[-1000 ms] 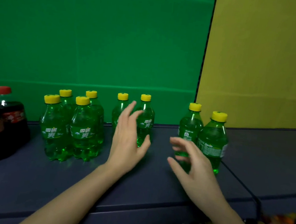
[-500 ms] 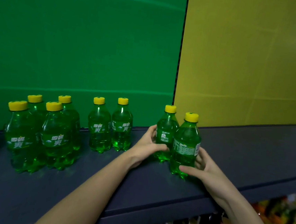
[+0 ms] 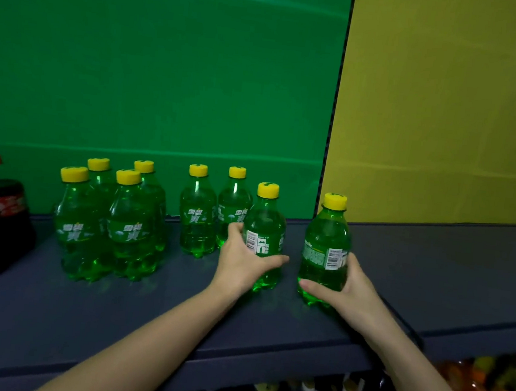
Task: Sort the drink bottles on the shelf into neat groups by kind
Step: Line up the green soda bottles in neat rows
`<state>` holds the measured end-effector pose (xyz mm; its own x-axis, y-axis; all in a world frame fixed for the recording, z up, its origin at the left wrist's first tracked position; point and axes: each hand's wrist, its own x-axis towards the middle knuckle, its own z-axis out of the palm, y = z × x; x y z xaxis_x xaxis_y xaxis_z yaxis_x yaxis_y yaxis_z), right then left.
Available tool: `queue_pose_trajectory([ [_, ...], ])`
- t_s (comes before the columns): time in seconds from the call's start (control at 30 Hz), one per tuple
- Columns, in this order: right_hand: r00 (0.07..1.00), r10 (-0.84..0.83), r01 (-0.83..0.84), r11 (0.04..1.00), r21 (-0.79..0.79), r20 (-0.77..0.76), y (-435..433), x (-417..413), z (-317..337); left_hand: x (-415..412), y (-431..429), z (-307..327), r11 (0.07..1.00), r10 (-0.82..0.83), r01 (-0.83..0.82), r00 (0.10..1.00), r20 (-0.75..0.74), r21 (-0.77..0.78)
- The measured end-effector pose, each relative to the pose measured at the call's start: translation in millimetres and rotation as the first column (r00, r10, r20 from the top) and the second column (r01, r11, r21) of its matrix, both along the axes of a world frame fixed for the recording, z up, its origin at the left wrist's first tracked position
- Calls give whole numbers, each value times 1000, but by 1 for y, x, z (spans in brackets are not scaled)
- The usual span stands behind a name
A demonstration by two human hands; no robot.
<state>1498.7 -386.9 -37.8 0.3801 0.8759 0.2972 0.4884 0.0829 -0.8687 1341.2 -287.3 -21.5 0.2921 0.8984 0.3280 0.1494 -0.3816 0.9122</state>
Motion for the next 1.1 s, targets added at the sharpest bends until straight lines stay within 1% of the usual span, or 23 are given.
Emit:
queue_pose_trajectory([
  [0.17, 972, -45, 50, 999, -14, 231, 22, -37, 4, -35, -3, -3, 995, 92, -94, 995, 47, 37],
  [0.23, 957, -28, 34, 999, -15, 288, 31, -51, 3, -47, -2, -3, 992, 117, -119, 992, 48, 34],
  [0.27, 959, 3, 8, 999, -38, 283, 35, -56, 4, -54, -2, -3, 994, 109, -110, 993, 46, 19],
  [0.33, 975, 98, -81, 993, -90, 199, 43, -63, 6, -67, -2, -1, 998, 58, -57, 998, 37, -28],
  [0.4, 970, 206, -192, 975, -110, 131, 47, -66, 8, -81, 0, -3, 999, 17, -15, 999, 35, -49],
  [0.5, 950, 282, -271, 958, -97, 137, 52, -68, 9, -96, 3, -5, 1000, -10, 10, 1000, -2, -26],
  [0.57, 947, 240, -230, 971, -69, 216, 58, -70, 8, -101, 6, -6, 1000, 14, -14, 1000, -10, 14],
  [0.67, 919, 143, -139, 990, -38, 366, 69, -77, 5, -103, 8, -6, 991, 120, -117, 992, -47, 70],
  [0.77, 891, 152, -150, 988, -37, 427, 75, -82, 4, -102, 7, -5, 978, 172, -157, 979, -109, 136],
  [0.8, 895, 180, -176, 983, -48, 407, 76, -81, 5, -102, 6, -4, 981, 160, -144, 980, -115, 132],
  [0.83, 908, 225, -218, 974, -61, 353, 75, -80, 8, -102, 4, -3, 987, 129, -117, 985, -112, 109],
  [0.9, 925, 339, -331, 941, -72, 173, 71, -77, 12, -104, 4, -3, 996, 67, -61, 994, -88, 61],
  [0.93, 922, 377, -373, 926, -54, 89, 70, -75, 13, -105, 5, -4, 996, 63, -58, 995, -78, 65],
  [0.97, 921, 388, -387, 922, -30, 44, 68, -74, 12, -106, 7, -4, 995, 72, -68, 995, -69, 68],
  [1.0, 924, 380, -380, 925, -8, 38, 68, -74, 11, -107, 8, -5, 994, 84, -80, 995, -62, 71],
  [1.1, 953, 279, -283, 959, 24, 122, 70, -76, 6, -103, 8, -4, 989, 116, -108, 991, -70, 104],
])
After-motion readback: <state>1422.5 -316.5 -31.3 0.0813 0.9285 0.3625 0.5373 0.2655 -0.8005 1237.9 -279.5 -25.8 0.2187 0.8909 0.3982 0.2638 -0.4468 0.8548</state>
